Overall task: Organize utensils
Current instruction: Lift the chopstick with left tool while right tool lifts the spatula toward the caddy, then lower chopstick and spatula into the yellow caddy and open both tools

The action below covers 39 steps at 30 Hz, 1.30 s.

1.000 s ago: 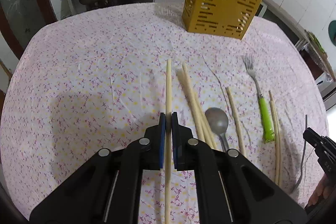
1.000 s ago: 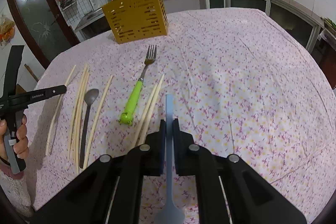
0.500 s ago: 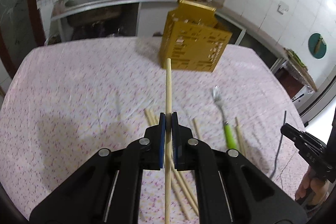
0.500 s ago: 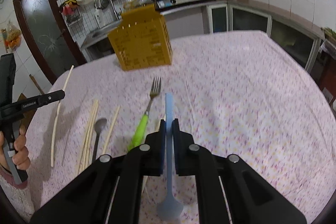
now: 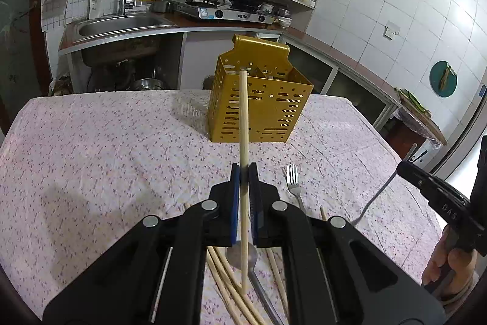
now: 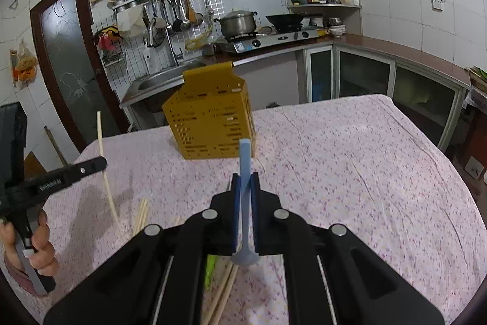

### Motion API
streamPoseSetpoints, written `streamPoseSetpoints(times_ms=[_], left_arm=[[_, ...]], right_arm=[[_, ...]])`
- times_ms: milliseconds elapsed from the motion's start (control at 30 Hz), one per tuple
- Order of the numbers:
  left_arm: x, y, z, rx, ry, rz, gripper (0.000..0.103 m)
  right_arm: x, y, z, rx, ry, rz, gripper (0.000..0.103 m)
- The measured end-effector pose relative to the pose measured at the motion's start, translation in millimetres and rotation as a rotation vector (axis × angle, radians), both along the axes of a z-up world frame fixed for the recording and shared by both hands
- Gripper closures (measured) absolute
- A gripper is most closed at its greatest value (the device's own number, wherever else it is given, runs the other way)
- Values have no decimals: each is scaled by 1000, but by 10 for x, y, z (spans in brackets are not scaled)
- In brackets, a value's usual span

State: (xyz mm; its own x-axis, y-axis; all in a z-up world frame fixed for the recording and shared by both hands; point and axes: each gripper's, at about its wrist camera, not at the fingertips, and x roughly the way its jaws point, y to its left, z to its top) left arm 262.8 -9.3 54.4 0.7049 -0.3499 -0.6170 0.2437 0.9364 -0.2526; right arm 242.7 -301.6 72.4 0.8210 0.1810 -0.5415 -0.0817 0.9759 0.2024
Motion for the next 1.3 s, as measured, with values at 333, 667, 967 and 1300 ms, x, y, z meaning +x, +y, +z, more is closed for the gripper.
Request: streamPoseSetpoints(times_ms=[333, 667, 967, 1300], left_arm=[[364, -48, 426, 12, -102, 22, 99], [1019, -353, 1199, 34, -314, 77, 99], [1605, -572, 1178, 22, -444, 123, 99], [1923, -537, 378, 33, -333, 111, 99]], right_arm=[[405, 22, 374, -39, -95, -11, 96], [1229, 147, 1207, -65, -230, -16, 96], [1910, 402, 1074, -84, -206, 4, 96], [2145, 502, 274, -110, -87, 39, 96]])
